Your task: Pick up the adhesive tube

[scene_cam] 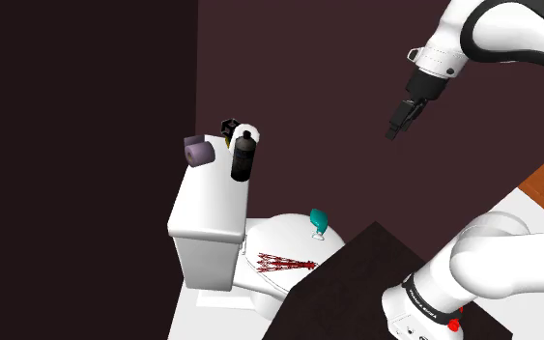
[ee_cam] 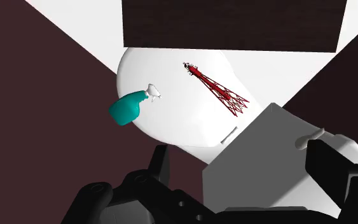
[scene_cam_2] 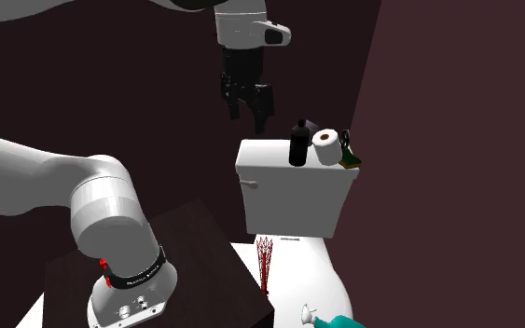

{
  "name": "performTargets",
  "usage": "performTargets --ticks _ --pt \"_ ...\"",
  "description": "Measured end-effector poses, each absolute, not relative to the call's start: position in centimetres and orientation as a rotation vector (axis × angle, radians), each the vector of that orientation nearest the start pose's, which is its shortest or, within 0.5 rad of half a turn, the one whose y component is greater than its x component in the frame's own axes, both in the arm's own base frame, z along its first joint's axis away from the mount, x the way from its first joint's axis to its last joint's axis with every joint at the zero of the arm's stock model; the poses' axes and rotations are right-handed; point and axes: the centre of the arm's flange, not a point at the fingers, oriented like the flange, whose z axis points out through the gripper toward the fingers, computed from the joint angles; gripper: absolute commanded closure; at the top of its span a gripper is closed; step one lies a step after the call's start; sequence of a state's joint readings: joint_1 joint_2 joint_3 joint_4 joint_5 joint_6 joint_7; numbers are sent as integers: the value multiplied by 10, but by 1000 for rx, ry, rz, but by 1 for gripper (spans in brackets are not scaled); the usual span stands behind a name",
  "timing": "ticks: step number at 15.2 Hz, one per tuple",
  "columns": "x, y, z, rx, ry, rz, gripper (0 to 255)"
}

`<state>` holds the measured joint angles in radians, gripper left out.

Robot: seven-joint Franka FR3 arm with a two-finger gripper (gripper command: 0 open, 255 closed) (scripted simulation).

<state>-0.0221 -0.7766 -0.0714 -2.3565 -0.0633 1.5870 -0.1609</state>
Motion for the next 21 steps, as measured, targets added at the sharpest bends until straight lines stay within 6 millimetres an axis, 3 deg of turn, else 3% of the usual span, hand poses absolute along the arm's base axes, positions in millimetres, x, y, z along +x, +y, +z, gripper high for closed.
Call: performTargets --ticks 3,7,13,21 --pt "315 -44 577 -3133 -159 -41 0" --pt "341 -42 544 -3071 -216 -154 0" --pt "385 -33 493 -2961 -301 -329 0" --pt "454 -17 440 -2797 -404 -550 0"
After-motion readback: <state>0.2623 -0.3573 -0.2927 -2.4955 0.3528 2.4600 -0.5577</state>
